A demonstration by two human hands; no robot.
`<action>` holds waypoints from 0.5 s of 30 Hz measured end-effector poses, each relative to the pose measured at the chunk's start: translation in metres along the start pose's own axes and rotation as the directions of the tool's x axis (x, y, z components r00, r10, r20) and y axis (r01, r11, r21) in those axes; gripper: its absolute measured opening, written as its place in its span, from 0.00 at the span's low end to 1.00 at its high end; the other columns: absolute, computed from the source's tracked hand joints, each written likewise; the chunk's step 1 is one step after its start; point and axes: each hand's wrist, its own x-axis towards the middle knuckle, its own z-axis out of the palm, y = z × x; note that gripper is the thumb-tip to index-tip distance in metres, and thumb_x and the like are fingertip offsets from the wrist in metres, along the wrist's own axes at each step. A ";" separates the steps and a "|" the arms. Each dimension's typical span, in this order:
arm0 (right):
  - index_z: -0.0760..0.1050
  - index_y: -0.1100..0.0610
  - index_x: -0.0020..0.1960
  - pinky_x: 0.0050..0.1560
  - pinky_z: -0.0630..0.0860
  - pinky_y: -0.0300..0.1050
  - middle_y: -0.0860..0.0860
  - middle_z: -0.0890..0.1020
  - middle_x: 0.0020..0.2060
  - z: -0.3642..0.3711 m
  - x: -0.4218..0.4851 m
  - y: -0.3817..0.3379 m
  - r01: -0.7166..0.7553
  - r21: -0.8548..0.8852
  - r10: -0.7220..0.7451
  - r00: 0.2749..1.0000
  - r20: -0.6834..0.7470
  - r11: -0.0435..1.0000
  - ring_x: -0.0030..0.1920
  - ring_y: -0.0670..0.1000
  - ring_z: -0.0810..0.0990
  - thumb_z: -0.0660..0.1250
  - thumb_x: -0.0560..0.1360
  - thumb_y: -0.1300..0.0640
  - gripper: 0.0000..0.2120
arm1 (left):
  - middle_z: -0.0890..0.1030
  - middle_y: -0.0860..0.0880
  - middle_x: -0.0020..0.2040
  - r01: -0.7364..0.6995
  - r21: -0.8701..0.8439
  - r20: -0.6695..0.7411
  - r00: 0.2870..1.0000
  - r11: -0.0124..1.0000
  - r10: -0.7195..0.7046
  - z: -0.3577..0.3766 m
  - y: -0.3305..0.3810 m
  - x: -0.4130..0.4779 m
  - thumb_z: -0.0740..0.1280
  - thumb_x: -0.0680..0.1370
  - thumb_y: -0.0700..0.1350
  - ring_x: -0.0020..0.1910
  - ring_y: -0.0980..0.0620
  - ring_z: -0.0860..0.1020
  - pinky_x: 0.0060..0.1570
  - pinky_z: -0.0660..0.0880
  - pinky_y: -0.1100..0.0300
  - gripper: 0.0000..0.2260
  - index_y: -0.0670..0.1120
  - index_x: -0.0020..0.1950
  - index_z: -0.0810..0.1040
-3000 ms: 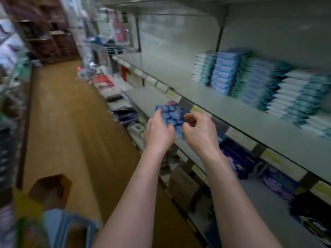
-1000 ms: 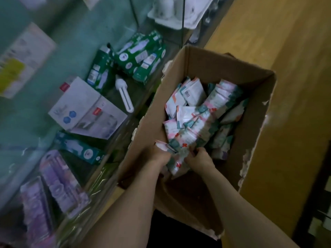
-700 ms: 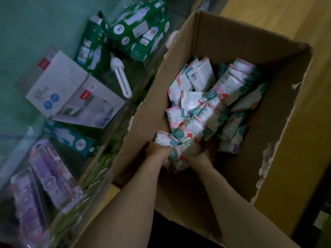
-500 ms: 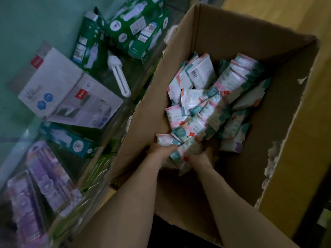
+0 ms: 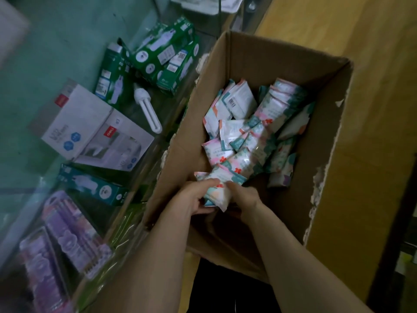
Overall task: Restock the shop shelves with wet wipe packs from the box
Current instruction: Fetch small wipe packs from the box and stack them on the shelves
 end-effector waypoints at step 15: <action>0.76 0.61 0.48 0.51 0.78 0.55 0.60 0.81 0.47 -0.040 -0.153 -0.068 0.342 0.118 -0.344 0.939 -0.004 0.932 0.46 0.58 0.79 0.67 0.77 0.59 0.05 | 0.79 0.46 0.44 -0.320 -0.015 0.125 0.939 0.947 0.320 0.023 0.047 -0.160 0.69 0.77 0.51 0.39 0.50 0.77 0.34 0.77 0.56 0.08 0.47 0.48 0.75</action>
